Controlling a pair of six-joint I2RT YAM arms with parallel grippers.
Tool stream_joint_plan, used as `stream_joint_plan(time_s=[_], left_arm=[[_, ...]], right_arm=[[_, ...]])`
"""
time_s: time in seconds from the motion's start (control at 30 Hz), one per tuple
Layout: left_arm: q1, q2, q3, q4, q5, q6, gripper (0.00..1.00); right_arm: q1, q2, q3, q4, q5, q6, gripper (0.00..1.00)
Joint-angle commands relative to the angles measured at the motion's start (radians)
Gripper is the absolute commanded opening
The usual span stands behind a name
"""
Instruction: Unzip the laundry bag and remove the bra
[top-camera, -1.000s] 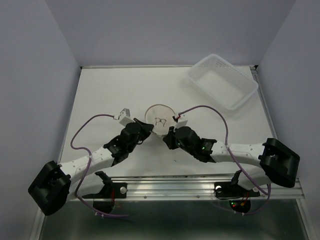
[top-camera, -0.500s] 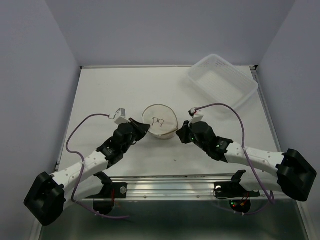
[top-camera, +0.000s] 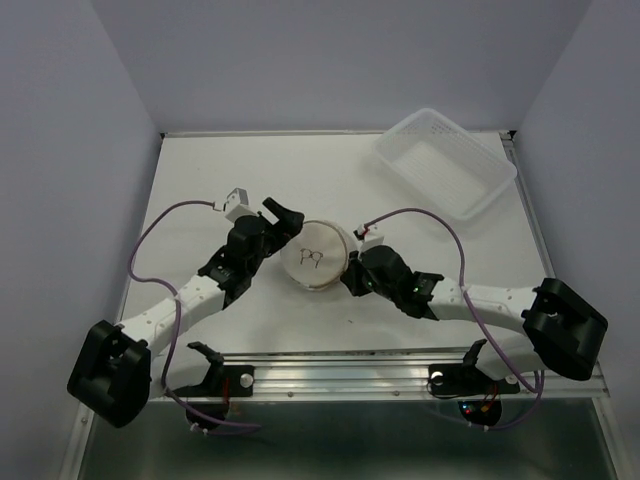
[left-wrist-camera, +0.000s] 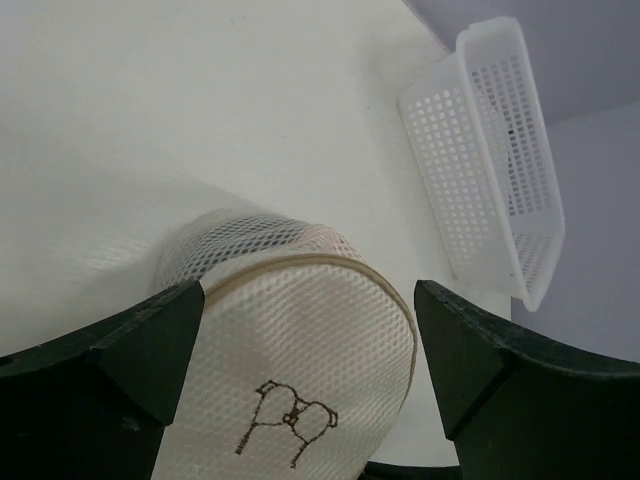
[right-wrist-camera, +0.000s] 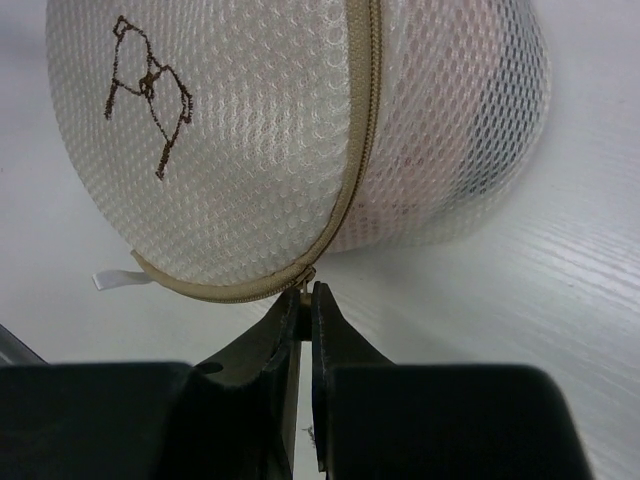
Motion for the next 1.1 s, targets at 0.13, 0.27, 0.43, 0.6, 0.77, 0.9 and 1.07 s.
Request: stream_joint_plan(time_s=[0.13, 0.27, 0.43, 0.6, 0.77, 0.9, 1.07], left_arm=[[-0.115, -0.144, -0.103, -0.006, -0.028, -0.126, 0.99], [-0.169, -0.22, -0.178, -0.073, -0.061, -0.209, 0.99], [-0.21, -0.316, -0.26, -0.124, -0.128, -0.315, 0.98], [-0.23, -0.233, -0.261, -0.045, -0.108, -0.327, 0.93], [-0.233, -0.107, -0.263, 0.065, -0.067, -0.339, 0.85], [-0.235, -0.061, -0.217, 0.101, -0.082, -0.317, 0.65], [-0.235, -0.044, -0.168, 0.068, -0.139, -0.281, 0.18]], right_arm=[[0.032, 0.059, 0.115, 0.042, 0.065, 0.045, 0.01], [0.032, 0.082, 0.135, 0.041, 0.08, 0.043, 0.01], [0.032, 0.113, 0.152, 0.042, 0.072, 0.054, 0.01], [0.032, 0.136, 0.172, 0.044, 0.054, 0.065, 0.01], [0.032, 0.139, 0.18, 0.044, 0.043, 0.074, 0.01], [0.032, 0.136, 0.171, 0.044, 0.036, 0.081, 0.01], [0.032, 0.116, 0.148, 0.041, 0.051, 0.071, 0.01]])
